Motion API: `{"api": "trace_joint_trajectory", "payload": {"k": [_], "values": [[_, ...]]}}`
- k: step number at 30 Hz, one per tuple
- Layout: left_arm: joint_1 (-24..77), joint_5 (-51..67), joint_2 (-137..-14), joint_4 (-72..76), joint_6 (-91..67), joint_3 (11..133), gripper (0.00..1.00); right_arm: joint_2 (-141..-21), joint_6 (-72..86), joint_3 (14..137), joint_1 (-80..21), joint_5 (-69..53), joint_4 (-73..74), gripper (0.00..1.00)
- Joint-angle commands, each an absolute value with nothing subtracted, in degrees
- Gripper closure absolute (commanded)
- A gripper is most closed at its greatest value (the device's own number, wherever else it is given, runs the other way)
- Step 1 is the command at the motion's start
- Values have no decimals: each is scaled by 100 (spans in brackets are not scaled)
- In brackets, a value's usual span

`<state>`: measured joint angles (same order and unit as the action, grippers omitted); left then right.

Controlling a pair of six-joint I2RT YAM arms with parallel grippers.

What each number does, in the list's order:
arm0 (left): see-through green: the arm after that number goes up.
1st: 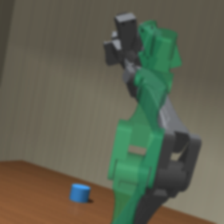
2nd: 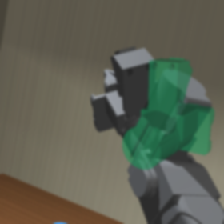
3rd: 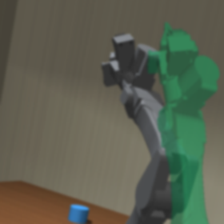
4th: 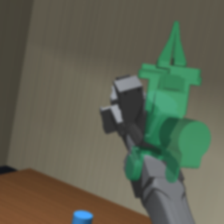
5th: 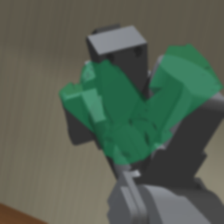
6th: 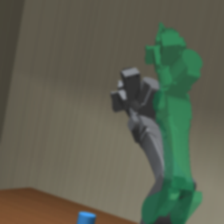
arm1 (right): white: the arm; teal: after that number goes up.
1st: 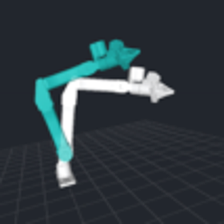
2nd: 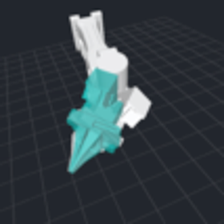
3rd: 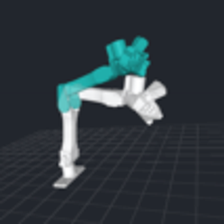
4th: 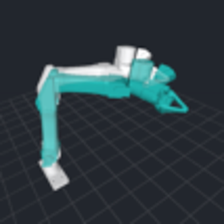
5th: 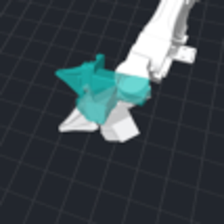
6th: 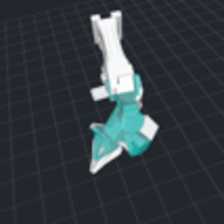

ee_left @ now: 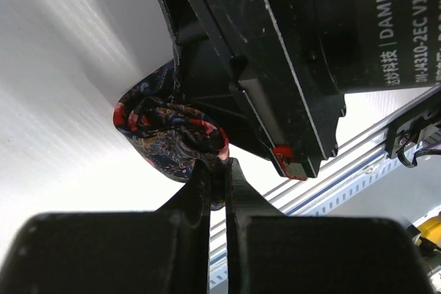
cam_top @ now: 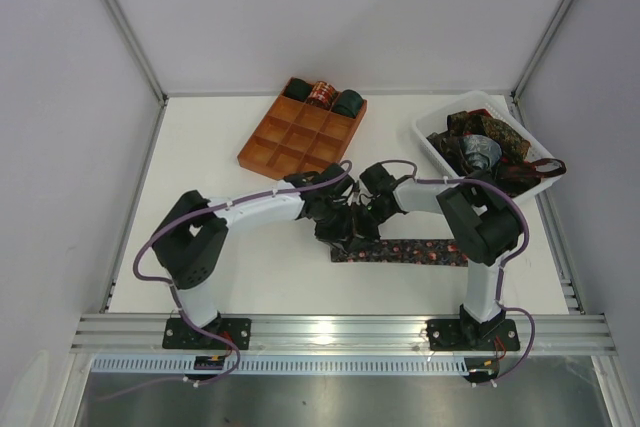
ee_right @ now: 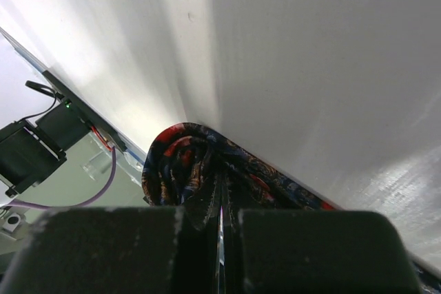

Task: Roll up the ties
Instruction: Roll the tie

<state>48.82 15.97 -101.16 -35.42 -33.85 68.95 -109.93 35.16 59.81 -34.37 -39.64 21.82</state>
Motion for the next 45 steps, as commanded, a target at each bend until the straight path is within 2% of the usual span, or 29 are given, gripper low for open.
{"api": "trace_joint_trajectory", "payload": {"k": [1,25,34,41,44,45], "values": [[5010,1960,-10239,-3024,-3322,7338,100,-10819,3533,5959,-3463,-3999,1934,100],[5097,2039,-10995,-3024,-3454,7655,100,-10055,3050,5432,-2919,-3542,2610,100],[5177,2180,-11461,-3015,-3577,8006,97,-10178,2979,5256,-2742,-3561,2522,100],[5203,2259,-11680,-2839,-3630,7972,88,-9950,2830,5212,-2435,-3419,2803,100],[5194,2329,-11707,-2716,-3612,7866,75,-9783,2821,5194,-2303,-3445,2882,100],[5194,2329,-11707,-2638,-3604,7840,66,-9747,2821,5186,-2277,-3454,2918,100]]}}
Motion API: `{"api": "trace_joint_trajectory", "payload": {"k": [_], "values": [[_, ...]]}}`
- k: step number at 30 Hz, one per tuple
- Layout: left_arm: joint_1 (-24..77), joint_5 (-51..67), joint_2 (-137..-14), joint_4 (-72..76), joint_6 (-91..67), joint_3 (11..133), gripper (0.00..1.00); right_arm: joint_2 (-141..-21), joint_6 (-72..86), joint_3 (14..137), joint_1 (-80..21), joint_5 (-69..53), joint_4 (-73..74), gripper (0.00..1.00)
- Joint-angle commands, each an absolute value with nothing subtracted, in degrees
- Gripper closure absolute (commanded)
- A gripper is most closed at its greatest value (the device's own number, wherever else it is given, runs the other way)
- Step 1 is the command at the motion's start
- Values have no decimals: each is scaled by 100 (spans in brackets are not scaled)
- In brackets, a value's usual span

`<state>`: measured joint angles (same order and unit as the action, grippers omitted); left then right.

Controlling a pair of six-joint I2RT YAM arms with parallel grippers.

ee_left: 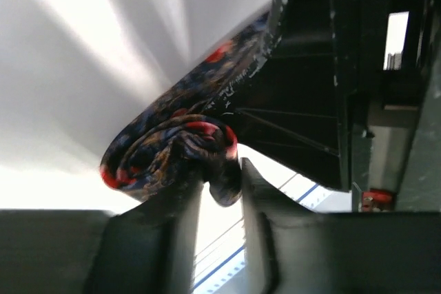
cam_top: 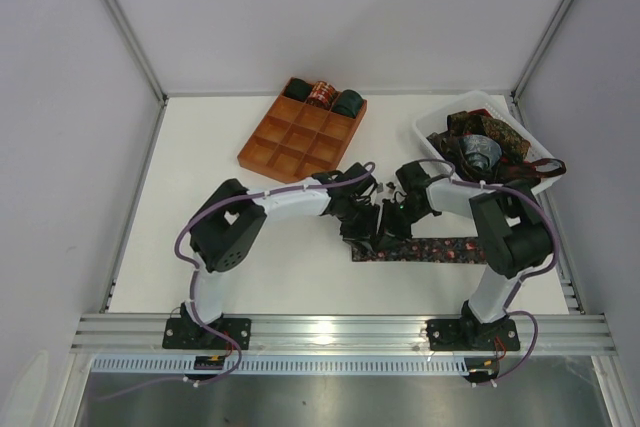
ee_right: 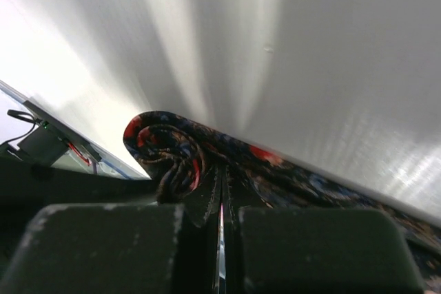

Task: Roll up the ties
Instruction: Roll the tie

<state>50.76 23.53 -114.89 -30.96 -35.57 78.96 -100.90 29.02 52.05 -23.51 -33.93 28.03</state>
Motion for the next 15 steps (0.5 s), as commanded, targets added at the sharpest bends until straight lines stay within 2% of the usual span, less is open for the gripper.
{"api": "trace_joint_trajectory", "payload": {"k": [1,6,15], "values": [[5203,2329,-11716,-2593,-3604,7770,61,-9677,2830,5159,-2215,-3480,2927,100],[5194,2417,-11646,-2303,-3595,7594,41,-9510,2778,5177,-2039,-3560,3128,100],[5194,2777,-11373,-1609,-3419,7111,32,-9132,2294,5387,-1503,-4201,3699,100]]}}
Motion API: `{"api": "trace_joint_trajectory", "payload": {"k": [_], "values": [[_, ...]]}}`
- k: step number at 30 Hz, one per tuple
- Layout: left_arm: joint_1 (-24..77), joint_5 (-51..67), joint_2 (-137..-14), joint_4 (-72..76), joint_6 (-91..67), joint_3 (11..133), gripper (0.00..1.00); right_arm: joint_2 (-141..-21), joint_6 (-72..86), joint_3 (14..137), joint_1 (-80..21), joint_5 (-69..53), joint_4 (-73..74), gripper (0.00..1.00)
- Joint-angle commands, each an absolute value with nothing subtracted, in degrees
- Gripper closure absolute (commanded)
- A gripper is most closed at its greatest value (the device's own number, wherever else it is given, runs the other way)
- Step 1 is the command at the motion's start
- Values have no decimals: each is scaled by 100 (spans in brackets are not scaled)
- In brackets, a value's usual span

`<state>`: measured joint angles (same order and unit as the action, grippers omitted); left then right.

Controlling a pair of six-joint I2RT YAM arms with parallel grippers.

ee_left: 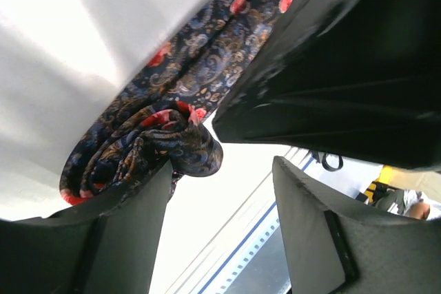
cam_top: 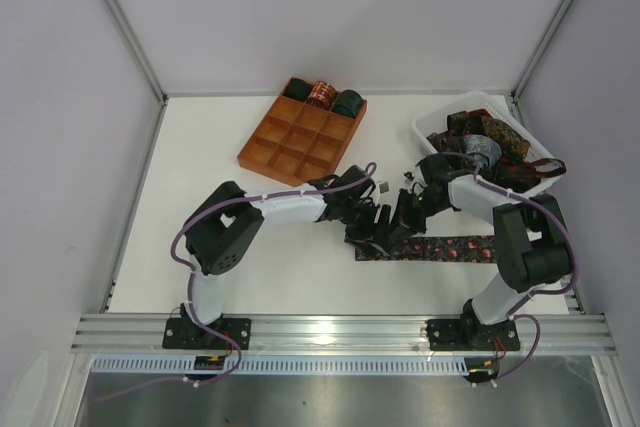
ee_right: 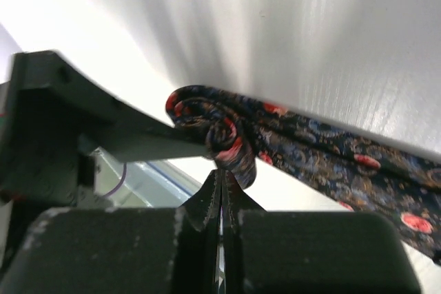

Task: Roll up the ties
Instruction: Roll the tie

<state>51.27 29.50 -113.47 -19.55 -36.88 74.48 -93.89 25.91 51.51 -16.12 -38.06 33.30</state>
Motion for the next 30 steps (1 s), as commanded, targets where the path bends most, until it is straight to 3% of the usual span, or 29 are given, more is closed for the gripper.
{"api": "trace_joint_trajectory", "payload": {"k": [1,8,15,30], "values": [[5194,2812,-11356,-1565,-3402,7084,32,-9106,2242,5379,-1468,-4236,3744,100],[5194,2874,-11347,-1468,-3366,7093,32,-9351,2057,5037,-1494,-4904,3542,100],[5177,2874,-11250,-1503,-3322,7137,30,-9518,2161,4852,-1345,-3973,3367,100],[5115,3331,-11224,-1037,-3472,7075,27,-9139,2514,5080,-1529,-4104,3330,100]]}}
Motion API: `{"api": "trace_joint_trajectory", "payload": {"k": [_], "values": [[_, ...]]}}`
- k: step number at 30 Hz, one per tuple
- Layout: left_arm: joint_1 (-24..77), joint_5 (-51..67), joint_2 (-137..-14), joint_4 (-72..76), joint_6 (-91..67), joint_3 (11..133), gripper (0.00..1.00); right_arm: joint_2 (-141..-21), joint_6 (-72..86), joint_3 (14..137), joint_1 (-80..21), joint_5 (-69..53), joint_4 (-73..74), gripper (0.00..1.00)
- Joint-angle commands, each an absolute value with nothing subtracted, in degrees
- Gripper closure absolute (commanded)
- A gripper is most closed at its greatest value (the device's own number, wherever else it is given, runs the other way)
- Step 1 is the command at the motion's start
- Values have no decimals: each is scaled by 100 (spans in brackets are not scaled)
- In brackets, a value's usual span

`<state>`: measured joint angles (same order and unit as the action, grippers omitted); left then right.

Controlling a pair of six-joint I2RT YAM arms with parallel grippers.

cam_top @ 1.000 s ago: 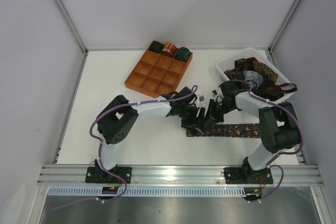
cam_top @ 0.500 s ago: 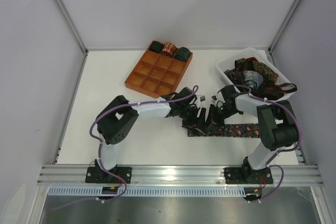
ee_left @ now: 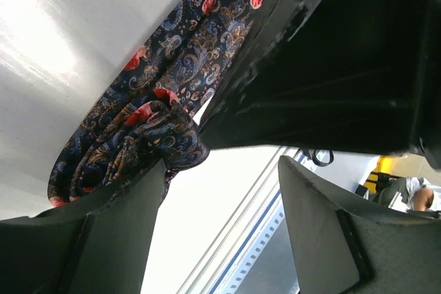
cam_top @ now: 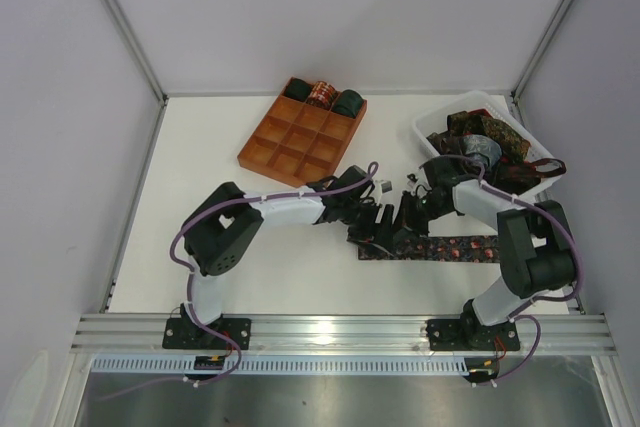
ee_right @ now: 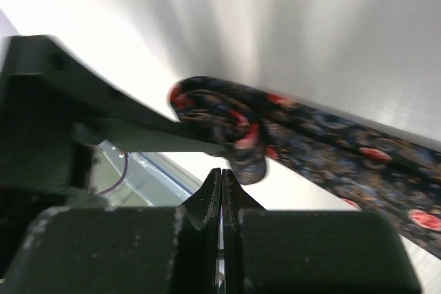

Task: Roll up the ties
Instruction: Roll the tie

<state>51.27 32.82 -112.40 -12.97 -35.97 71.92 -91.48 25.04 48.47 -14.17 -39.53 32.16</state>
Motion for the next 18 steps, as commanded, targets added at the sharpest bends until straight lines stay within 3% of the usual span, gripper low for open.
{"api": "trace_joint_trajectory", "payload": {"k": [1,9,17,18], "values": [[5107,3340,-11206,-1055,-3454,7075,27,-9193,2479,5080,-1547,-4139,3340,100],[5089,3322,-11224,-1204,-3340,7181,26,-9667,2303,4869,-1565,-3824,3095,100],[4975,3015,-10715,-1485,-3076,7146,17,-10134,2382,4878,-1477,-3665,2786,100],[4905,3015,-10592,-1477,-3050,7093,12,-10142,2382,4887,-1477,-3648,2795,100]]}}
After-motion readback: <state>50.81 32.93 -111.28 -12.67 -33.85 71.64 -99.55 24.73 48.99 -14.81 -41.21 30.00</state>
